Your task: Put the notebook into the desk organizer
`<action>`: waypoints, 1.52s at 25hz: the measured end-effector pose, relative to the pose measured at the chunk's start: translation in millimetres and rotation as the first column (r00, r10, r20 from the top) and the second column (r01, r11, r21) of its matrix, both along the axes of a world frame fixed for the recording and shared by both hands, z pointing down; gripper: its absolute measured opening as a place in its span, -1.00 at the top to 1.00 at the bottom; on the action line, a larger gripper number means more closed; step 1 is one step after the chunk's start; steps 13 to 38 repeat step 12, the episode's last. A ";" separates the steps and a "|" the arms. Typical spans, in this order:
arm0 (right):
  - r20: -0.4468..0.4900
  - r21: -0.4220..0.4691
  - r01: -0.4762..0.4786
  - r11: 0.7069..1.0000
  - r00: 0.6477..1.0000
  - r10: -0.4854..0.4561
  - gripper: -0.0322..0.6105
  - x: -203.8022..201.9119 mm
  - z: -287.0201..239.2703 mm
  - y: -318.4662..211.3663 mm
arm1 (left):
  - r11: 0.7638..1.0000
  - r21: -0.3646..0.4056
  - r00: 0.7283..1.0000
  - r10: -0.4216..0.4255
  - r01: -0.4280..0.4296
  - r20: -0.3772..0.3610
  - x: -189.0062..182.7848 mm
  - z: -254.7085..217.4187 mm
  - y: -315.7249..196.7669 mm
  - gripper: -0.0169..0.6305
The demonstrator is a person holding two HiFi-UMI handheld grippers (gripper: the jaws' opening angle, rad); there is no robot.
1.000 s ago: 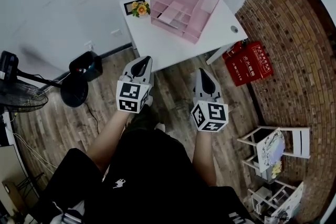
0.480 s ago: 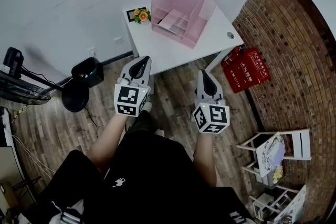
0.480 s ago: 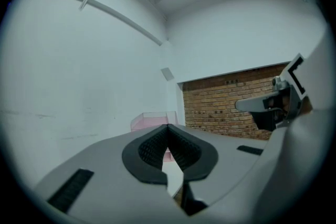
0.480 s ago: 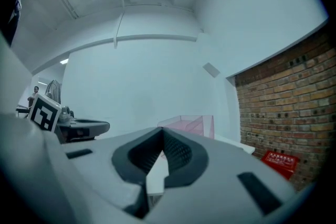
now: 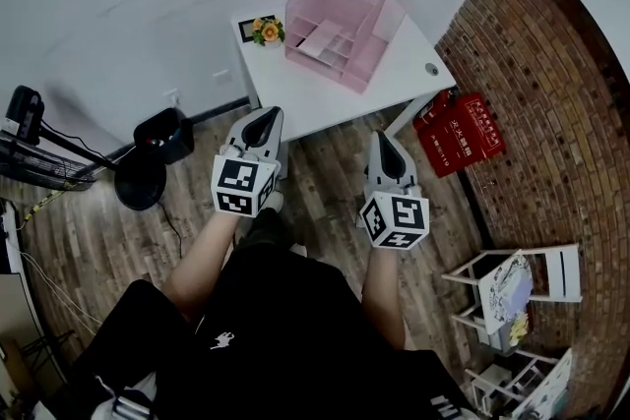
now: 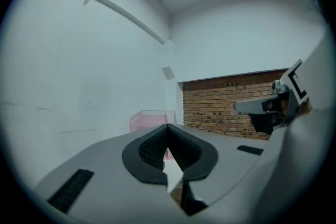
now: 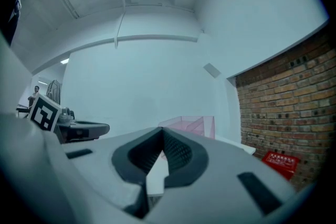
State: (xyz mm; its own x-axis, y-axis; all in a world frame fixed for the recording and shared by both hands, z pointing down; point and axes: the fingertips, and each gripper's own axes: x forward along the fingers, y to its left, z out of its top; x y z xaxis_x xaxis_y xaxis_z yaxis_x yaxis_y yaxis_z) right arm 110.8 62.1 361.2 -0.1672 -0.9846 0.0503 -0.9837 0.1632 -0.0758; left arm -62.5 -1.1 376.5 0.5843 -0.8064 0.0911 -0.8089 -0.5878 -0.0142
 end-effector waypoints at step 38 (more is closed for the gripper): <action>-0.003 -0.010 0.015 1.000 1.000 -0.015 0.89 1.0 4.2 -11.0 | 0.999 0.024 0.999 -0.035 0.034 0.024 -1.8 1.9 -12.3 0.94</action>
